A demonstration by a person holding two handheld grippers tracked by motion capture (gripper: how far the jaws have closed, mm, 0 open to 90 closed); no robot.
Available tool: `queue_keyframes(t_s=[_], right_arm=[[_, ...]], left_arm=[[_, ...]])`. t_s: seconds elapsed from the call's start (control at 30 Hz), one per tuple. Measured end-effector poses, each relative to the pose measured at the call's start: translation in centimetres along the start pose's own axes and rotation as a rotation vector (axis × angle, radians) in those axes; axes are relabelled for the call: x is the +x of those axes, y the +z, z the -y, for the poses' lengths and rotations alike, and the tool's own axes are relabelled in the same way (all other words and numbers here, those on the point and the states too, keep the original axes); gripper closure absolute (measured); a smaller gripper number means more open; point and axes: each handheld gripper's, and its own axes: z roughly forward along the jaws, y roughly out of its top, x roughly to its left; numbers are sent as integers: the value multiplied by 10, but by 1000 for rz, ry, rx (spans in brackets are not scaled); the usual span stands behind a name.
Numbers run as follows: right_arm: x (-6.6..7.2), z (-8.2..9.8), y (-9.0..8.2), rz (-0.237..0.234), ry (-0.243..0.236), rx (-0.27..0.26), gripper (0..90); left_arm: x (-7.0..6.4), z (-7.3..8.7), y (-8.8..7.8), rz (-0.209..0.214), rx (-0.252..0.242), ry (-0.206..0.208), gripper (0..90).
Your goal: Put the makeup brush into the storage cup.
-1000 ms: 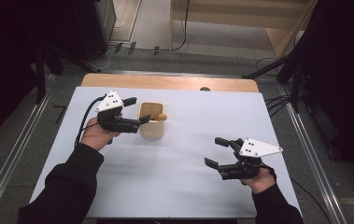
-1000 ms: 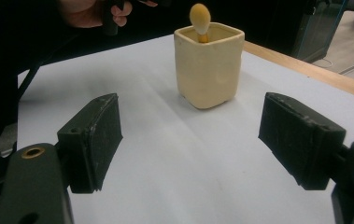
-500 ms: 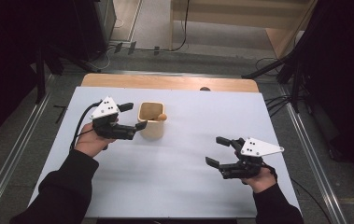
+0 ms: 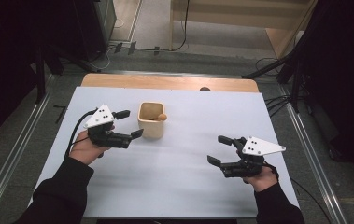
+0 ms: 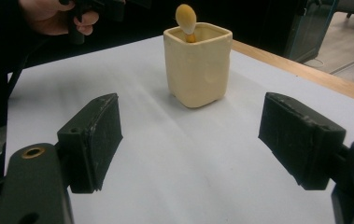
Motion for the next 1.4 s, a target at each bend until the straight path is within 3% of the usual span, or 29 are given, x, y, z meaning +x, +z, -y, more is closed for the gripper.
queue_keyframes(t_s=[0.63, 1.07, 1.4], right_arm=[[-3, 1, -2, 11, 2, -4, 220], [-2, 1, -3, 15, -1, -3, 220], [-3, 1, -4, 19, -5, -12, 220]], left_arm=[[-7, 25, -29, -2, 11, 20, 171], [-12, 39, -46, -10, -11, 0, 171], [-14, 52, -62, -24, -6, 12, 171]])
